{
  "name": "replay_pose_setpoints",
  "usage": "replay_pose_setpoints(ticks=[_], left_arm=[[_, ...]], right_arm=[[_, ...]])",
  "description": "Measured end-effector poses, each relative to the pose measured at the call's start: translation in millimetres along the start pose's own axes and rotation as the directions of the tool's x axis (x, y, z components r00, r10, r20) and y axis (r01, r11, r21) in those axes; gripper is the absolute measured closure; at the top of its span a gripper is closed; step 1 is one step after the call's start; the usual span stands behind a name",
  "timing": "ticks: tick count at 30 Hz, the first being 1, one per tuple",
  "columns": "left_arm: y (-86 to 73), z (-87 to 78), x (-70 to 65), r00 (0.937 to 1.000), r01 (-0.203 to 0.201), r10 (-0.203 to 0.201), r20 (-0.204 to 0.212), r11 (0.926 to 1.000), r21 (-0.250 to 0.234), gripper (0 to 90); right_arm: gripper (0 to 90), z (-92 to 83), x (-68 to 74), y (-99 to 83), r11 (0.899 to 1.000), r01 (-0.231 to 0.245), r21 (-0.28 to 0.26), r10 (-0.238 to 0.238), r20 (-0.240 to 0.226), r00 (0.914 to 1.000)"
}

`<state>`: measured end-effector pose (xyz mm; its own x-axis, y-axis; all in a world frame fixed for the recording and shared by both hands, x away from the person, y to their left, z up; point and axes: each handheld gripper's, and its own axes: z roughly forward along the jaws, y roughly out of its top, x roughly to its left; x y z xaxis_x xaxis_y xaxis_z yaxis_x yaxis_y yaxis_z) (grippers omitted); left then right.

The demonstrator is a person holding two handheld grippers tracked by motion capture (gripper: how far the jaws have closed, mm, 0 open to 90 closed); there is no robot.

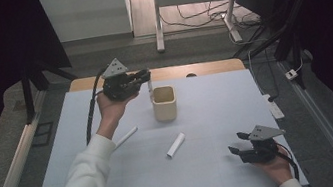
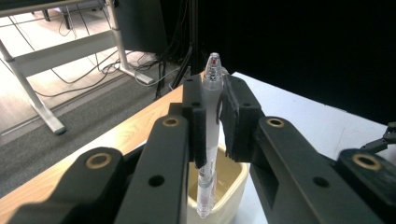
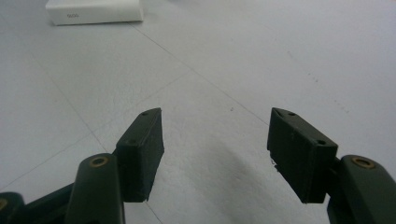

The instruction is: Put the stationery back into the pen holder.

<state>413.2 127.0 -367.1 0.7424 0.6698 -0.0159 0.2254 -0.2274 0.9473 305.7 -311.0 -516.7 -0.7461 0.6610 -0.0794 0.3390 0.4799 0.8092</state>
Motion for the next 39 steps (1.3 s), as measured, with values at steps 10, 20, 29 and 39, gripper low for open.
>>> replay_pose_setpoints(ticks=[10, 20, 29, 39], left_arm=[[6.4, 12.3, -1.8, 1.0000, -0.004, 0.004, 0.002, 1.0000, 0.004, 79.5], [5.1, 25.9, -0.7, 0.9997, 0.023, -0.023, 0.011, 0.9997, 0.002, 79.5], [0.9, 34.7, -0.9, 0.9996, 0.025, -0.026, 0.010, 0.9995, 0.021, 79.3], [-4.7, 35.6, -0.6, 0.9995, 0.024, -0.024, 0.022, 0.9995, 0.021, 55.0]], right_arm=[[35.5, -0.7, -0.4, 0.1, 1.000, 0.000, 0.000, 0.000, 0.002, 1.0000], [35.5, -0.8, -0.2, 0.2, 1.000, 0.000, -0.001, 0.000, 0.002, 1.0000], [35.4, -1.0, -0.5, 0.1, 1.000, 0.000, 0.000, 0.000, 0.002, 1.0000], [35.4, -0.9, -0.6, 0.0, 1.000, 0.001, 0.000, -0.001, 0.003, 1.0000]])
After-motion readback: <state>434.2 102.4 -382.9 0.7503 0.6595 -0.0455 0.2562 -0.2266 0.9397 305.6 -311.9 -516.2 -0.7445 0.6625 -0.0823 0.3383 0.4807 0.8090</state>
